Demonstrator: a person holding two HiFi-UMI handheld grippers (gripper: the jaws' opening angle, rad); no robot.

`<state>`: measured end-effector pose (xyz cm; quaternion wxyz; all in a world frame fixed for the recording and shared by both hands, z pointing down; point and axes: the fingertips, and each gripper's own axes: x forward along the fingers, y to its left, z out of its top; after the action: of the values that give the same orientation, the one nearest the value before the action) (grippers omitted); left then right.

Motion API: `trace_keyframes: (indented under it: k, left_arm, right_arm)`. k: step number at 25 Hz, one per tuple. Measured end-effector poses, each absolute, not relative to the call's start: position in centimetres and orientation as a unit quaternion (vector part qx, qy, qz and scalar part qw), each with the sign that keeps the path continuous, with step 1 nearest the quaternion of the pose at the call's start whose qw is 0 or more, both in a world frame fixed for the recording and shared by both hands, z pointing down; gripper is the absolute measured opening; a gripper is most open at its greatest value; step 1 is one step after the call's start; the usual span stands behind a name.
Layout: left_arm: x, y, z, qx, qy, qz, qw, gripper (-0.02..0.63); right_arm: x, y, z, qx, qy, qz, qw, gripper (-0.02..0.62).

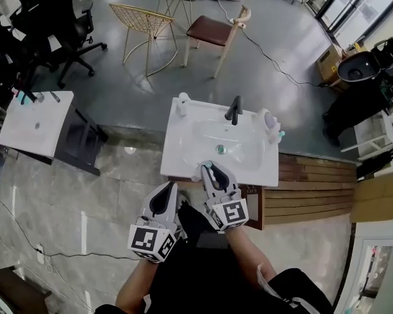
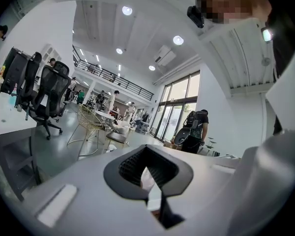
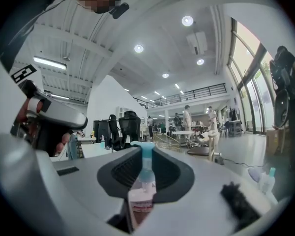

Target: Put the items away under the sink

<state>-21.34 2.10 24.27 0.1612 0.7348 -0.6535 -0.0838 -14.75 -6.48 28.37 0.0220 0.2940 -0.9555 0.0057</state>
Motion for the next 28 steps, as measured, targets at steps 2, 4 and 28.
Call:
trace_keyframes:
  k: [2, 4, 28]
  left_arm:
    - [-20.6, 2.8, 23.9, 0.739, -0.65, -0.085, 0.157, 0.006]
    - [-20.0, 3.6, 23.7, 0.741, -0.647, -0.088, 0.156, 0.006]
    - [-8.9, 7.5, 23.5, 0.774, -0.608, -0.076, 0.161, 0.006]
  right_arm:
    - [-13.6, -5.7, 27.6, 0.304, -0.952, 0.002, 0.023, 0.071]
    - [-12.3, -4.9, 27.1, 0.314, -0.949, -0.003, 0.021, 0.071]
    - [5.2, 0.4, 23.9, 0.394, -0.919, -0.02, 0.012, 0.071]
